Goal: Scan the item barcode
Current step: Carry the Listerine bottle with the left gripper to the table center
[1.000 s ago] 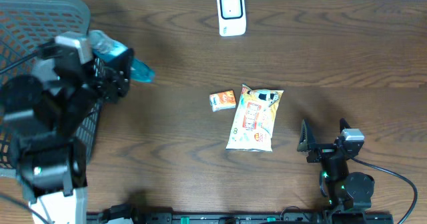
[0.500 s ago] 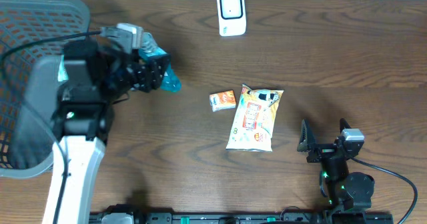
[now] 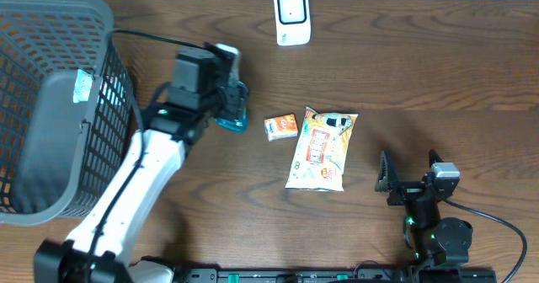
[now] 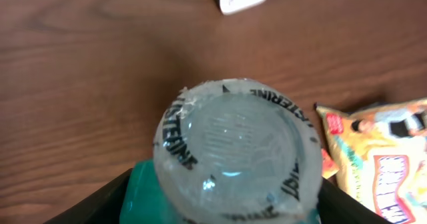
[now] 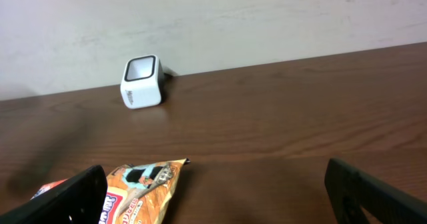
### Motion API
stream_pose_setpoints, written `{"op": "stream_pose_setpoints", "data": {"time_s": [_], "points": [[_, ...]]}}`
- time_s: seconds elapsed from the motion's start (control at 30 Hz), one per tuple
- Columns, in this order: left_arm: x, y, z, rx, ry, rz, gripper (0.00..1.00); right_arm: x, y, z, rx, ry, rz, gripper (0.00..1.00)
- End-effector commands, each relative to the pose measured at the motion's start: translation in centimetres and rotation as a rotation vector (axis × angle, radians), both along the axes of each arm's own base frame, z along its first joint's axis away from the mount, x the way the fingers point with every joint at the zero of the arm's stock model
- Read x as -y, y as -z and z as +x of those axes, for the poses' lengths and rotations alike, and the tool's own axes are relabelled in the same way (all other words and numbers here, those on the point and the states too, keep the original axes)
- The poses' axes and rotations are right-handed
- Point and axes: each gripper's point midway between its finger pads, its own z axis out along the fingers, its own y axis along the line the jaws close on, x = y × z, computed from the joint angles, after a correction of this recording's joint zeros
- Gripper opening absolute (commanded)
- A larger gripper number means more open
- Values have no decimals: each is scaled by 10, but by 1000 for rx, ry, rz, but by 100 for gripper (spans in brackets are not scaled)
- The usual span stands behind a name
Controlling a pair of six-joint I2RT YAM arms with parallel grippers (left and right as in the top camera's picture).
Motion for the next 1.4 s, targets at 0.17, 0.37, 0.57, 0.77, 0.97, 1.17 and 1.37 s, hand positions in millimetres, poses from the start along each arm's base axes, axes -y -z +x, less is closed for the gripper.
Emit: {"op": "stream_pose_setpoints", "data": {"time_s": [0.17,0.37,0.57,0.77,0.97,1.17,1.37], "points": [[13,33,19,-26,-103,35,49,0,0,0,2,3,-10,99],[18,47,34,-64,-236,-88,46,0,0,0,2,3,-10,99],[22,56,33,-69,-258,-69,45,0,0,0,2,3,-10,99],[21,53,32,-2,-308,29,45,0,0,0,2,3,-10,99],[26,54,28,56,-329,84,45,0,0,0,2,3,-10,99],[20,67,23,68,-386,80,46,0,0,0,2,3,-10,99],[23,72,19,65,-377,81,58,0,0,0,2,3,-10,99]]}}
